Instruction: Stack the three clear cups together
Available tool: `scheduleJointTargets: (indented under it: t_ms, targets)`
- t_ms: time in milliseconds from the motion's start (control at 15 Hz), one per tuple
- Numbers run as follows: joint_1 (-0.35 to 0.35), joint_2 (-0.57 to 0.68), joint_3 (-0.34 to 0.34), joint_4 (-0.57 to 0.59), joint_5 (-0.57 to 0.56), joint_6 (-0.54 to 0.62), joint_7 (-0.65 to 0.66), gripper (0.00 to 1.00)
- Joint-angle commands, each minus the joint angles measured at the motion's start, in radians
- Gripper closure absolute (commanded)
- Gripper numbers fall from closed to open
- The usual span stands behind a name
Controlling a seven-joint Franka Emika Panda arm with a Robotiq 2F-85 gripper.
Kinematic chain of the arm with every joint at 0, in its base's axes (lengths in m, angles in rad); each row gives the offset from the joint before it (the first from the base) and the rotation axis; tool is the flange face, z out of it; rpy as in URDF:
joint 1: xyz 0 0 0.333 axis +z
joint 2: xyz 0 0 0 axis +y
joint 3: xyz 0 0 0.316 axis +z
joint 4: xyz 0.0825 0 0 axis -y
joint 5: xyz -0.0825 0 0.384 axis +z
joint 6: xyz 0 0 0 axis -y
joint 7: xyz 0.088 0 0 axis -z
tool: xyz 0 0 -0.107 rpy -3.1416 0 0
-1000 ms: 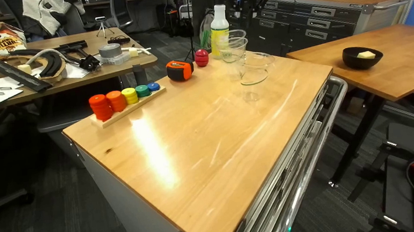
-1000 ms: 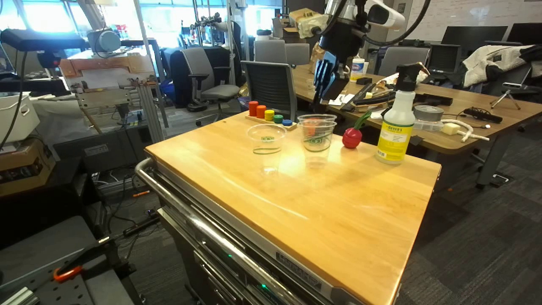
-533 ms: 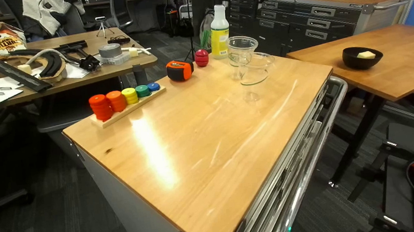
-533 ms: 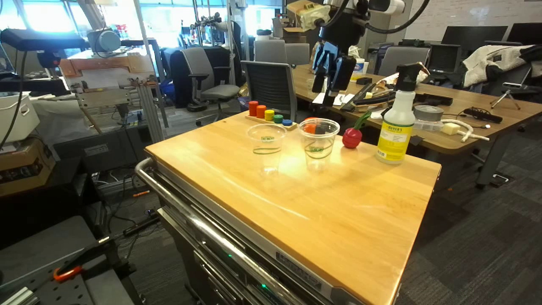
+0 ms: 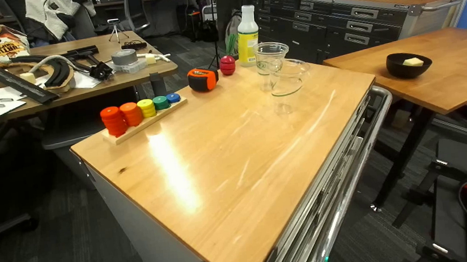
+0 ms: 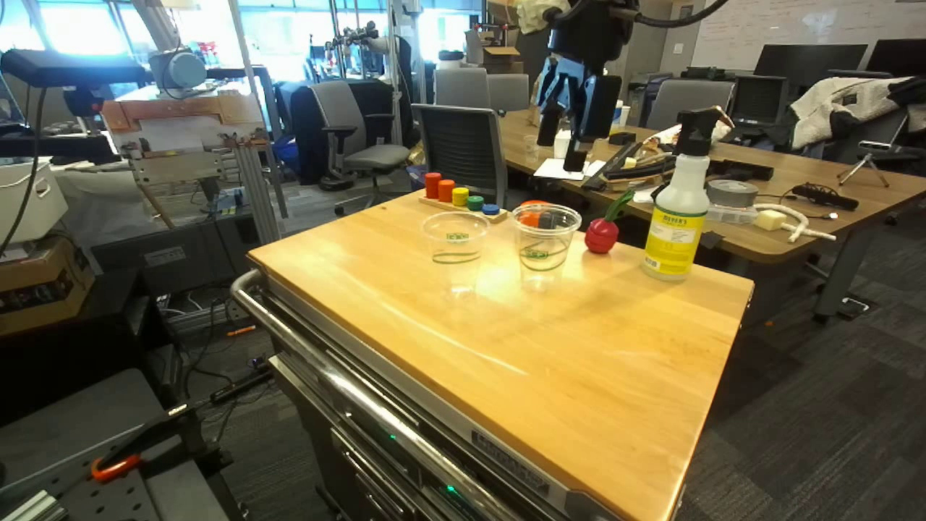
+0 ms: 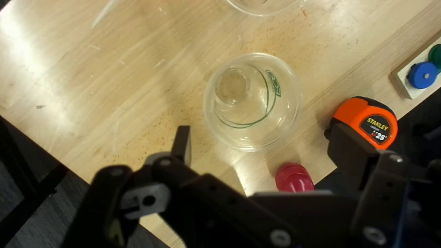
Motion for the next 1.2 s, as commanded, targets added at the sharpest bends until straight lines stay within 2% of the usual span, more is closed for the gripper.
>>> scheduleJointTargets:
  t_ms: [0, 600, 1133]
  targets:
    - [0.007, -0.051, -0.017, -0.065, -0.065, 0.024, 0.007, 0.00]
    - [-0.008, -0.016, -0.013, -0.137, -0.055, -0.001, -0.019, 0.00]
    - [-0.012, 0.060, -0.009, -0.078, -0.019, 0.001, -0.009, 0.00]
